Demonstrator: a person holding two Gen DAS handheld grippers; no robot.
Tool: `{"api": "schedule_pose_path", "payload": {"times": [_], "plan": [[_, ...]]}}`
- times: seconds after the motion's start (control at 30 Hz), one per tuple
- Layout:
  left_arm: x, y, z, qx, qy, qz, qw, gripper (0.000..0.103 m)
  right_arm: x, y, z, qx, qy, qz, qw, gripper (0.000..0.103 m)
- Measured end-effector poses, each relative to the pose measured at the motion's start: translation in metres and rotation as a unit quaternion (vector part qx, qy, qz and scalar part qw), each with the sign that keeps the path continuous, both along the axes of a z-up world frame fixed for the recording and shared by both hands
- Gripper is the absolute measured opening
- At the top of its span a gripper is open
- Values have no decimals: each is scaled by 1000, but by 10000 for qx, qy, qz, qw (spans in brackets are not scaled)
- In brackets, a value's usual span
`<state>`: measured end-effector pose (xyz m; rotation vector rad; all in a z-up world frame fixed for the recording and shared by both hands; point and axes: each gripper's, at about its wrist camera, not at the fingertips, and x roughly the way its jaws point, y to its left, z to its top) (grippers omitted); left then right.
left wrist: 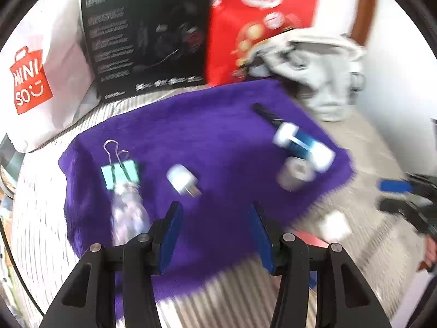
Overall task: Organize rigid objects
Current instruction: 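Grasp the pink-and-blue round container with the left gripper while the right gripper grasps the white charger cube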
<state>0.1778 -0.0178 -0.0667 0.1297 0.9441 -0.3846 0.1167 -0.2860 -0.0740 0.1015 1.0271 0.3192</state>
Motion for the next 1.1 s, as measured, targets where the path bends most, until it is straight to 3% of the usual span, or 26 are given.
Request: {"api": "schedule_pose_path", "payload": {"times": [0.2,0.4,0.57,0.67,0.8,1.1], "plan": [[-50,-7,-13,-245,298,-453,9982,48,-8,-9,-5,26,56,-233,9997,53],[-57,-27,-29,-619,592,-586,9946,48,-16,-4,-11,-89,175,-164,9997,53],[-49,-36,-44,-251,636,-461,9966,50,-25,-6,-12,-178,210,-131,9995,54],[-48,-21,-43,-276,596,-288,9974,50,-28,-10,-15,-160,259,-195,9993,54],[-52,-3,-42,301,452,-63,9985,50,-28,-11,-20,-127,300,-190,9993,54],[-46,8,-41,49,461,-14,9989,49,-26,-1,-25,-92,351,-63,9993,54]]}}
